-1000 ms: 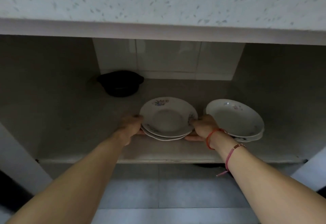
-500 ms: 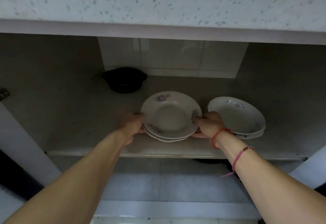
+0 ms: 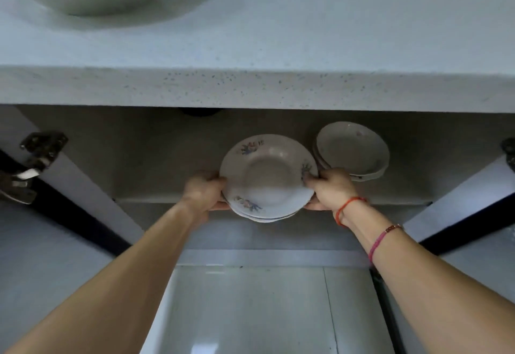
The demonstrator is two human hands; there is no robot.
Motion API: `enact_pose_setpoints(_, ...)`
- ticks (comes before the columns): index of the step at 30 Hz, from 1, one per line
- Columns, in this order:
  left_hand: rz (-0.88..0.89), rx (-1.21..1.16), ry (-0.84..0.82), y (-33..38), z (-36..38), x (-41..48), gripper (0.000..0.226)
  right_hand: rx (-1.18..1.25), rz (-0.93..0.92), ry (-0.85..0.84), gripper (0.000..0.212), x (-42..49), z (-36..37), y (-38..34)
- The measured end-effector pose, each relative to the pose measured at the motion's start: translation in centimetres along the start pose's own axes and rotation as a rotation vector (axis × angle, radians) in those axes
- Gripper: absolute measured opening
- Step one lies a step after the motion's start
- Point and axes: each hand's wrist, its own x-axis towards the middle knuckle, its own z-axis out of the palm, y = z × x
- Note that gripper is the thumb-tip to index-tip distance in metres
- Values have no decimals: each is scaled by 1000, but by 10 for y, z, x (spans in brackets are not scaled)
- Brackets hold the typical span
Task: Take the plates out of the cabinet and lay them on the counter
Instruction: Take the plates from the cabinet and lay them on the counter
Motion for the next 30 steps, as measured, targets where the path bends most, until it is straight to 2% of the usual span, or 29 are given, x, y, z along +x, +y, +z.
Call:
enact_pose_setpoints(8, -147, 85, -13, 17, -27, -102, 23, -5, 179, -6, 17, -101, -22, -10)
enact_pose_setpoints(16, -272, 168, -38, 54, -51, -204, 24, -118, 275, -12, 20, -201, -43, -50)
enact_pose_setpoints(20, -277, 166, -41, 89, -58, -250, 27, -126, 299, -31, 28, -245, -55, -87)
enact_pose_setpoints(26, -250, 191, -66, 148, -66, -309, 24, -129, 301, -40, 20, -304, -75, -139)
enact_pose_setpoints(30, -209, 172, -70, 183, -69, -340, 19, -110, 264, -36, 35, -335, -87, -182)
